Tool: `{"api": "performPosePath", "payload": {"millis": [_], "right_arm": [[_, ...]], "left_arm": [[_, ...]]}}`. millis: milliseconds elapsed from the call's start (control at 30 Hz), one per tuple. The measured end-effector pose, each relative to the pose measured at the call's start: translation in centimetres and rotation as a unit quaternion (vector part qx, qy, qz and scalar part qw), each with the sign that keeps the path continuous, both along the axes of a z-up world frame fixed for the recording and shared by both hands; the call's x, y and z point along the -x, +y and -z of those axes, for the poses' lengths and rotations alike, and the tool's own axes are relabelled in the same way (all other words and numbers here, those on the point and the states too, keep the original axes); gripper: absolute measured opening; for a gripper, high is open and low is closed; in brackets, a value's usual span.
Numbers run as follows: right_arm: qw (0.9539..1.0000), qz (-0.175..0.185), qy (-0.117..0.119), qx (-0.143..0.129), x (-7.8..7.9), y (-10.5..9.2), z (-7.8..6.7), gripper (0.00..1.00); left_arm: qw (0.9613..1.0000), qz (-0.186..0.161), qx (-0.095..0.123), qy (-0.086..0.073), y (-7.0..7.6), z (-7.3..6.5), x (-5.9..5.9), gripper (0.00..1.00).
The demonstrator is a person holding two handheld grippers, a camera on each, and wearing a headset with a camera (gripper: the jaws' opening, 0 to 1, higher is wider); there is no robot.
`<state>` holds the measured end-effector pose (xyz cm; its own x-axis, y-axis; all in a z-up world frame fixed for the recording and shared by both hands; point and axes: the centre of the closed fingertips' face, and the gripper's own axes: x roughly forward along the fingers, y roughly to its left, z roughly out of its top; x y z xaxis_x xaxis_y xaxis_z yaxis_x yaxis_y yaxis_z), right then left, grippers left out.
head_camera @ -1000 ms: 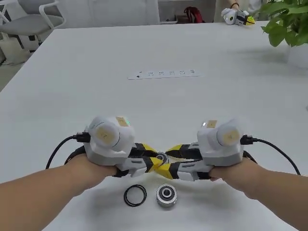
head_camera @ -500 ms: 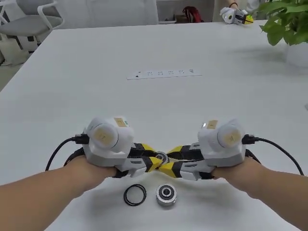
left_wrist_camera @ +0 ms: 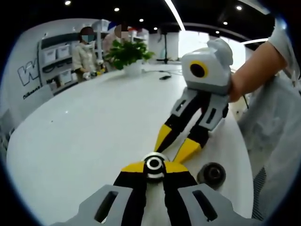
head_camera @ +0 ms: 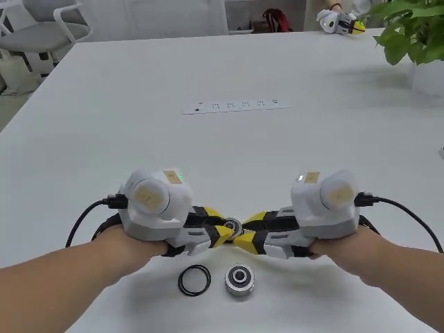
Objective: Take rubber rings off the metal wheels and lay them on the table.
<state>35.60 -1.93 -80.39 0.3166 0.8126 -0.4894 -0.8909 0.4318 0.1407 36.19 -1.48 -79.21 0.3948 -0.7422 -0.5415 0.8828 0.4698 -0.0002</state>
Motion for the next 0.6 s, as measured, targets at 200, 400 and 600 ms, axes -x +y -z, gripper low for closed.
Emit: {"api": "performPosePath", "payload": {"millis": [200,400,600], "right_arm": [[0.9998,0.005,0.017,-0.004,0.06,-0.23,0.25,0.12],[0.9996,0.009,0.025,-0.008,0.19,-0.27,0.23,0.09],[0.9987,0.017,0.044,-0.017,0.27,-0.43,0.29,0.03]], "left_arm": [[1.0000,0.000,0.001,0.000,-0.01,-0.01,0.00,0.13],[1.0000,-0.001,0.001,0.000,0.00,-0.02,0.00,0.13],[1.0000,-0.002,0.000,-0.002,0.04,-0.03,0.01,0.13]]}}
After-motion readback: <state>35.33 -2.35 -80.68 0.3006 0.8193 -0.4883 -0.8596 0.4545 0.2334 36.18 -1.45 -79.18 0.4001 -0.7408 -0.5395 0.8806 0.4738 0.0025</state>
